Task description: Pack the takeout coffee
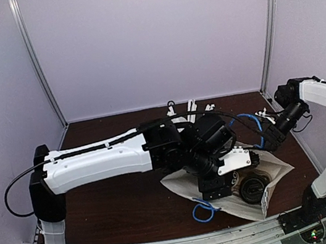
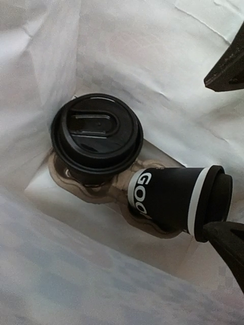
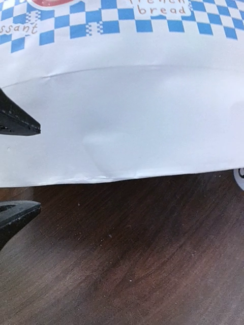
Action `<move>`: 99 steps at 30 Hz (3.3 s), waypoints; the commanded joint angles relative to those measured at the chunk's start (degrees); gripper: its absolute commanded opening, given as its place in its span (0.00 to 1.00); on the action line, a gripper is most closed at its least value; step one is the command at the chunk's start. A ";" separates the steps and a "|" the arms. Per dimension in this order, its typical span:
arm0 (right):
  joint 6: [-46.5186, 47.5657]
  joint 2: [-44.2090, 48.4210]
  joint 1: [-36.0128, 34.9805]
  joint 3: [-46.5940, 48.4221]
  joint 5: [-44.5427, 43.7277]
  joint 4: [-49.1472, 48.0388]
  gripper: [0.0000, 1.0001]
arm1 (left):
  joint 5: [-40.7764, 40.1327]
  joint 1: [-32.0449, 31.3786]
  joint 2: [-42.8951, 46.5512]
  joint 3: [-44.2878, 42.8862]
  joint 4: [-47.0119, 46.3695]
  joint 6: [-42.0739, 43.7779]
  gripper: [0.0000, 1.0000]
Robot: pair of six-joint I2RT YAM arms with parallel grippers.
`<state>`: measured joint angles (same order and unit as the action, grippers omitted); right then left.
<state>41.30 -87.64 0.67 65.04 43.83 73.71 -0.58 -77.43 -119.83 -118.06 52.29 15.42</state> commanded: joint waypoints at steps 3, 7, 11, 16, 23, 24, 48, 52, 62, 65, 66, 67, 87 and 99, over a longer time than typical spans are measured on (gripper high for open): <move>2.05 6.54 -0.67 -2.21 0.23 -1.01 0.49 | -7.65 -0.97 1.60 2.75 -5.04 1.39 0.93; 2.12 4.80 -0.67 -2.16 0.59 -0.80 0.49 | -8.98 -0.94 0.38 2.29 -3.86 1.54 0.93; 2.19 3.87 -0.67 -1.08 0.88 0.14 0.49 | -9.25 -0.86 0.56 1.20 -3.54 0.80 0.93; 4.75 4.18 -0.67 1.34 0.58 2.99 0.50 | -7.99 1.13 -3.03 -7.82 5.55 -3.99 0.94; 6.29 5.62 -0.67 1.10 1.15 3.61 0.52 | -7.68 2.19 -6.04 -7.54 9.11 -3.26 0.97; 6.36 5.71 -0.67 0.94 1.28 3.54 0.52 | -7.94 2.38 -6.55 -7.61 9.24 -3.09 0.97; 7.75 5.39 -0.67 -1.93 3.83 3.01 0.53 | -17.09 3.98 -14.63 -7.41 1.38 7.28 0.98; 7.73 4.96 -0.67 -1.60 4.24 3.09 0.53 | -17.40 4.45 -15.72 -8.61 0.62 7.26 0.97; 7.51 3.30 -0.67 -1.00 4.16 3.12 0.52 | -16.79 3.76 -6.93 -6.40 0.62 6.82 0.84; 7.36 2.11 -0.67 -0.53 4.69 2.69 0.52 | -16.67 3.45 -4.55 -5.87 0.87 6.88 0.83; 7.21 1.90 -0.67 -0.34 4.87 2.49 0.52 | -16.68 3.38 -3.96 -5.68 0.90 6.89 0.81; 7.14 1.55 -0.67 -0.14 5.05 2.45 0.52 | -16.53 3.34 -3.47 -5.47 0.95 6.85 0.81; 5.06 -7.88 2.70 6.82 8.63 1.53 0.51 | -32.85 -4.45 7.63 -7.74 5.46 12.02 0.82; 0.59 -9.66 4.87 5.95 3.85 -4.49 0.52 | -62.49 -8.24 15.31 -3.59 12.21 15.22 0.85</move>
<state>42.81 -96.84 5.32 70.78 48.71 71.05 -48.03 -85.49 -109.65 -124.36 59.48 30.46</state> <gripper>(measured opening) 0.515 0.852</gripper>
